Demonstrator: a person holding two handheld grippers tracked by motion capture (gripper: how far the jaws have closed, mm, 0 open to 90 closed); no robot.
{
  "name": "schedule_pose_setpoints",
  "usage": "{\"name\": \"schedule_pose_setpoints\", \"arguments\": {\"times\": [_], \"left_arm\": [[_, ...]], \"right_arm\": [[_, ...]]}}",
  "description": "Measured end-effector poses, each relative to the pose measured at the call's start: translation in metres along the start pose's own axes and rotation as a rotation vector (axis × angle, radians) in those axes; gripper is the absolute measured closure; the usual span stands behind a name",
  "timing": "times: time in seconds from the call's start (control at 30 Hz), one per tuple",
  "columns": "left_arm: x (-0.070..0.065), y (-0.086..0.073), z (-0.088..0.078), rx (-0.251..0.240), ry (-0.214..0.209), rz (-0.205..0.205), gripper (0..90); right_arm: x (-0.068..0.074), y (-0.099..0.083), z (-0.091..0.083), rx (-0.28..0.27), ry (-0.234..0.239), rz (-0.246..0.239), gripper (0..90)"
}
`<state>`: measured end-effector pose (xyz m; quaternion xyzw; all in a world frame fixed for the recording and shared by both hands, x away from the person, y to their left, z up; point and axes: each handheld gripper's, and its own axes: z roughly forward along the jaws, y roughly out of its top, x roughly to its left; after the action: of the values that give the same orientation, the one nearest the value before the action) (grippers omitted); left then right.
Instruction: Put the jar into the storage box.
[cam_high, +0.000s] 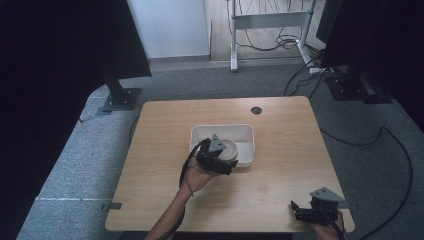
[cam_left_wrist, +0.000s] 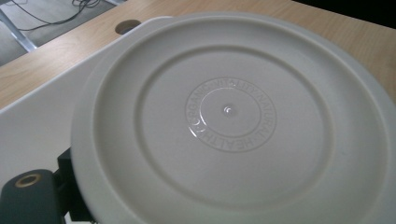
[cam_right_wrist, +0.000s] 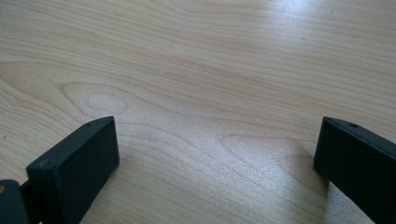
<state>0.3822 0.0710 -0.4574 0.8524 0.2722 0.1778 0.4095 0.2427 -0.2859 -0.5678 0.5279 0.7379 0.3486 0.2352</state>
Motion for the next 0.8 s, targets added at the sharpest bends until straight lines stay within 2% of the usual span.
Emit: {"name": "schedule_pose_setpoints", "arguments": {"times": [0.4, 0.8], "left_arm": [[0.023, -0.007, 0.018, -0.008, 0.067, -0.06, 10.1], [0.026, -0.019, 0.039, -0.023, 0.104, -0.089, 10.1]], "right_arm": [[0.0, 0.0, 0.0, 0.0, 0.0, 0.0, 0.0], [0.0, 0.0, 0.0, 0.0, 0.0, -0.001, 0.0]]}}
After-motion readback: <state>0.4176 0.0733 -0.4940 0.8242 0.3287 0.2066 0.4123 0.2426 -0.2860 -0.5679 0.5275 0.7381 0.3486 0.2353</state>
